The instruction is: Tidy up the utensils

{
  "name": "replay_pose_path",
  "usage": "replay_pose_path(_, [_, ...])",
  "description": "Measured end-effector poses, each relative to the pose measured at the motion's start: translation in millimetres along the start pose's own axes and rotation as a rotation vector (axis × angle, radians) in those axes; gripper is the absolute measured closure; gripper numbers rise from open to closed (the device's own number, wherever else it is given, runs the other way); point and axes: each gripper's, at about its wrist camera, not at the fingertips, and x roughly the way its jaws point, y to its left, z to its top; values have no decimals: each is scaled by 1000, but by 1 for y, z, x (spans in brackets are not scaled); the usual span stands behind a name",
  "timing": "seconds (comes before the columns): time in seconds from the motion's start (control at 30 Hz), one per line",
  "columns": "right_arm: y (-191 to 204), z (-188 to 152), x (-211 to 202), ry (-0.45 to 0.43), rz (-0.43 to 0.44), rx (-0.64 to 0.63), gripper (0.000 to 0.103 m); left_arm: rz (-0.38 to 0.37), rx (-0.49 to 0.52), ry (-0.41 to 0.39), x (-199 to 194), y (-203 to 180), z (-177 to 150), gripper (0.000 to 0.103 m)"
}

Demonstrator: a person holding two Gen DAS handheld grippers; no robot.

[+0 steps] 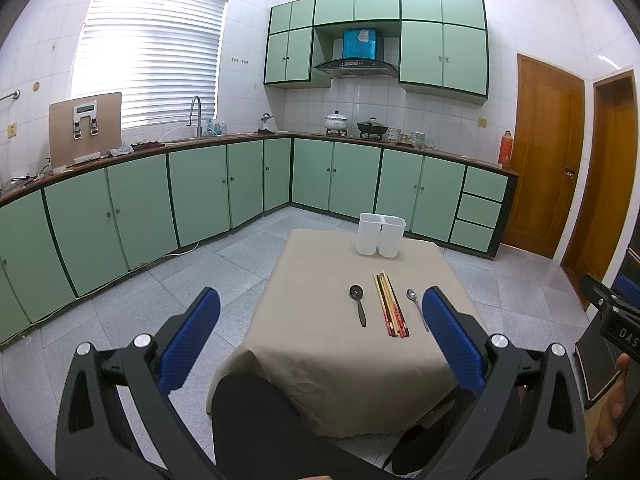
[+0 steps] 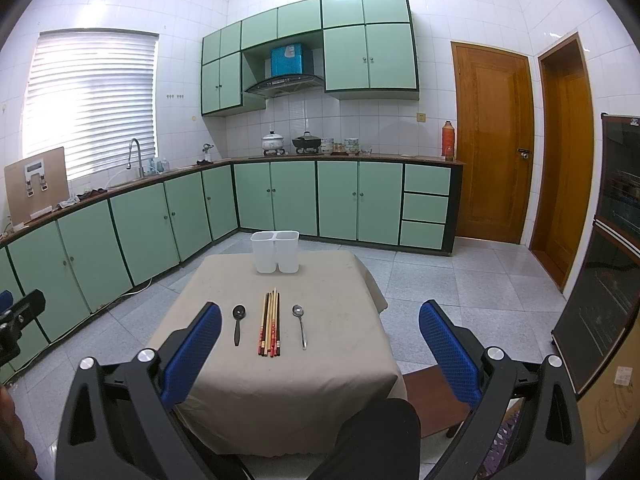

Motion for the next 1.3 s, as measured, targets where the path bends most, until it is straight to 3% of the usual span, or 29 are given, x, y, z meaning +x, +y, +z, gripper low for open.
replay_pose_path(0.9, [0, -2, 12, 29, 1, -2, 6, -25, 1, 9, 8, 4, -7, 5])
replay_pose_path(1.1, [5, -7, 52, 87, 10, -28, 6, -79, 33, 93, 48, 5, -14, 5])
replay_pose_path(1.17, [7, -11, 79, 135, 33, -34, 6, -128, 24, 141, 76, 7, -21, 5])
replay_pose_path(1.3, [8, -25, 145, 258, 75, -28, 6, -130, -13, 273, 140, 11, -38, 5])
